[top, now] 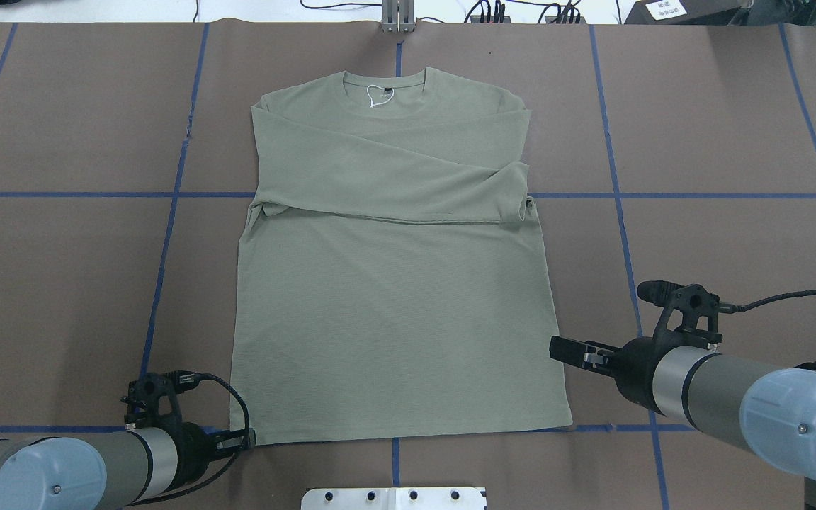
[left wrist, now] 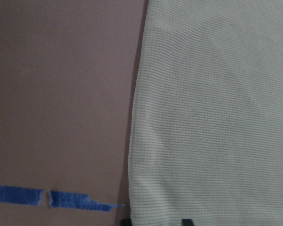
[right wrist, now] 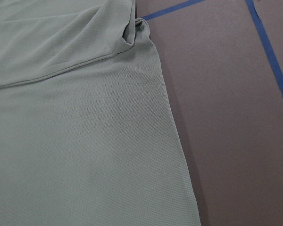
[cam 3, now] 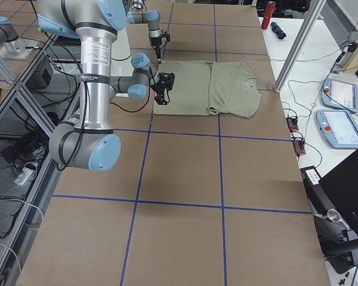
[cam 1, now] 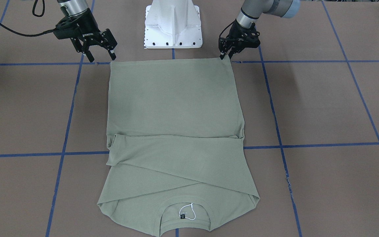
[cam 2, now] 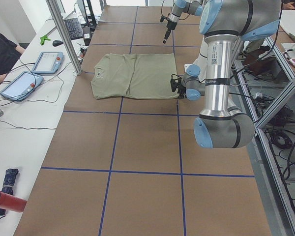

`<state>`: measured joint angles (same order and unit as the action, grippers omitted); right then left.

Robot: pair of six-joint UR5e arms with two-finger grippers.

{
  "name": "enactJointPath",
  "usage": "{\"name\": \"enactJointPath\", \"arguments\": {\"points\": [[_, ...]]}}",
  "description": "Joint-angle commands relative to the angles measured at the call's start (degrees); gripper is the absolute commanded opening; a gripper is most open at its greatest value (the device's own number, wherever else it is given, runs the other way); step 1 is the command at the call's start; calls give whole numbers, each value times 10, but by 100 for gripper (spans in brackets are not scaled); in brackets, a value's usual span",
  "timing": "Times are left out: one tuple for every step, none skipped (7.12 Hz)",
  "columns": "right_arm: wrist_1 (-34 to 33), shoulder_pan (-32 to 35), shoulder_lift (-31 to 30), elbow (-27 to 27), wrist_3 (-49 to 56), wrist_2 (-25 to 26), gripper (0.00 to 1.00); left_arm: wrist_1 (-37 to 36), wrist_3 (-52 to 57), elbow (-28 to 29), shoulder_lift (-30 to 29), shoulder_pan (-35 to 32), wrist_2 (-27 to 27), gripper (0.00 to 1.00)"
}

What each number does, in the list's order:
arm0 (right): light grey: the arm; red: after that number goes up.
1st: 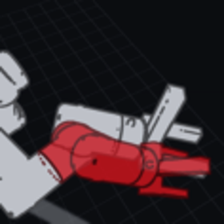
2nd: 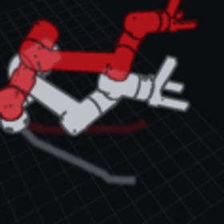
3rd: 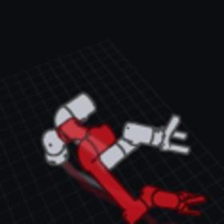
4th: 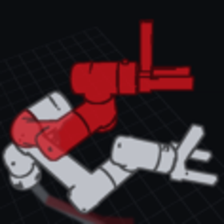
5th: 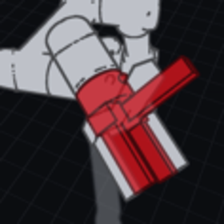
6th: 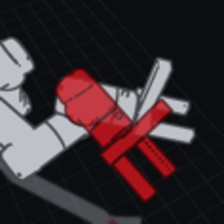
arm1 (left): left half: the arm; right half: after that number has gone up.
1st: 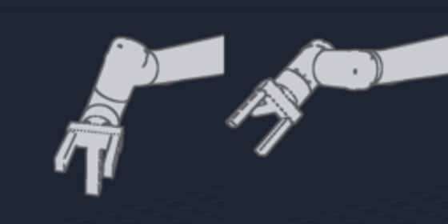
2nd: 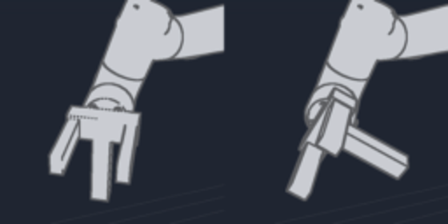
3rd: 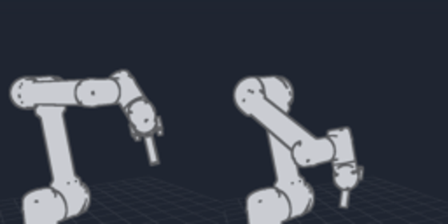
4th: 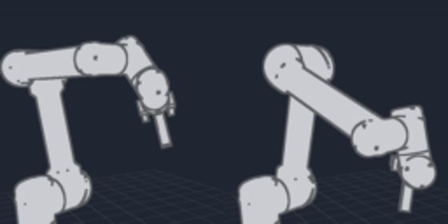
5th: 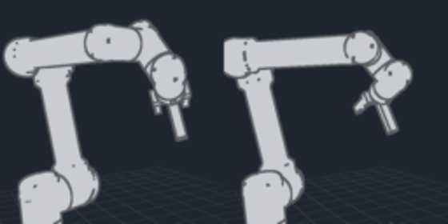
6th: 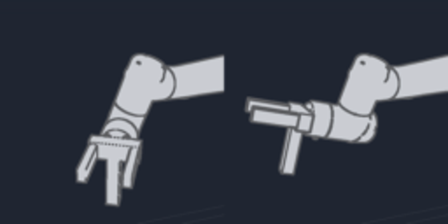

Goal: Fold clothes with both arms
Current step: 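Lower both grippers onto the hem corners and grasp them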

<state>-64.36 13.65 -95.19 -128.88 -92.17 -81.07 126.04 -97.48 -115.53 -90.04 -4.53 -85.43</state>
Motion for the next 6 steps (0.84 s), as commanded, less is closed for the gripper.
{"name": "enactJointPath", "arguments": {"points": [[-2, -11, 0, 6, -46, 6, 97, 0, 1, -18, 0, -3, -1, 0], [-15, -44, 0, 10, -93, 56, 97, -1, 1, -41, 2, -7, -2, 0], [-45, -69, 3, 11, -140, 90, 96, -3, 1, -57, 4, -8, -2, 0], [-64, -84, 4, 13, -187, 100, 94, -3, 0, -64, 0, -10, -2, 0], [-76, -104, 19, 40, -211, 127, 93, -3, 0, -74, 0, -11, -3, 0], [-76, -112, 32, 67, -211, 143, 98, -3, 0, -82, 1, -11, -3, 0]]}}
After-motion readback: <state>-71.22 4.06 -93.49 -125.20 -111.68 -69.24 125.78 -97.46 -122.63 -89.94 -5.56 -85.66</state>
